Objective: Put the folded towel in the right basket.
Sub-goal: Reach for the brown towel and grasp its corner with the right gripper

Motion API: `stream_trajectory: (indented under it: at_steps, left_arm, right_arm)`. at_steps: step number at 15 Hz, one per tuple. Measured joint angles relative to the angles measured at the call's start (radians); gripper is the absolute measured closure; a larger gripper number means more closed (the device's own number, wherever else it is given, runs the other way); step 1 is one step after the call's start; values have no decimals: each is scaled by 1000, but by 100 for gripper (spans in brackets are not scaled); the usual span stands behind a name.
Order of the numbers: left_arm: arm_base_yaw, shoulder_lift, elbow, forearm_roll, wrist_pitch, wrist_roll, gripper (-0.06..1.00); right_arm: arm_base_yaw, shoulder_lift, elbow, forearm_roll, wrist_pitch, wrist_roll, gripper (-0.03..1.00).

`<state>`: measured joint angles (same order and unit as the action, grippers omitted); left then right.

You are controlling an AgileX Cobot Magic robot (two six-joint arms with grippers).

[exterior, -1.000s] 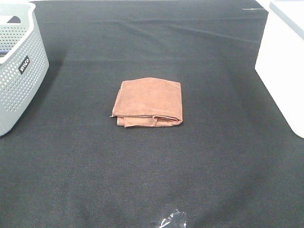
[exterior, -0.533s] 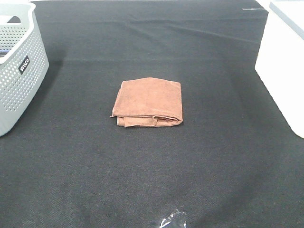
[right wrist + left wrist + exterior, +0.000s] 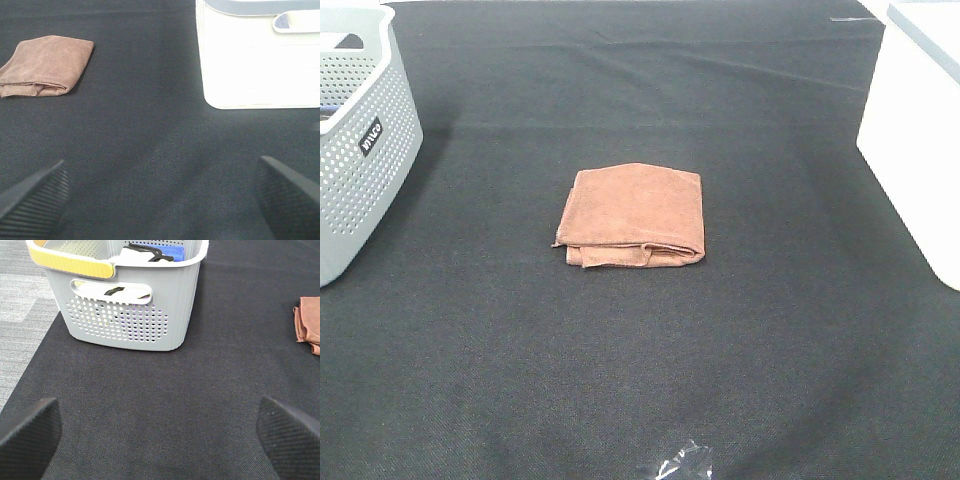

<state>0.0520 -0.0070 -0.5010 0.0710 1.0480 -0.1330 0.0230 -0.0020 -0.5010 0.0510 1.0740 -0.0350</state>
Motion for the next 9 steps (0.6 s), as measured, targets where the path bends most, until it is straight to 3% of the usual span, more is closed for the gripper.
stream_trajectory:
  at_steps: [9]
  left_arm:
    - [0,0,0,0,0,0,-5]
  right_arm:
    - [0,0,0,0,0,0,0]
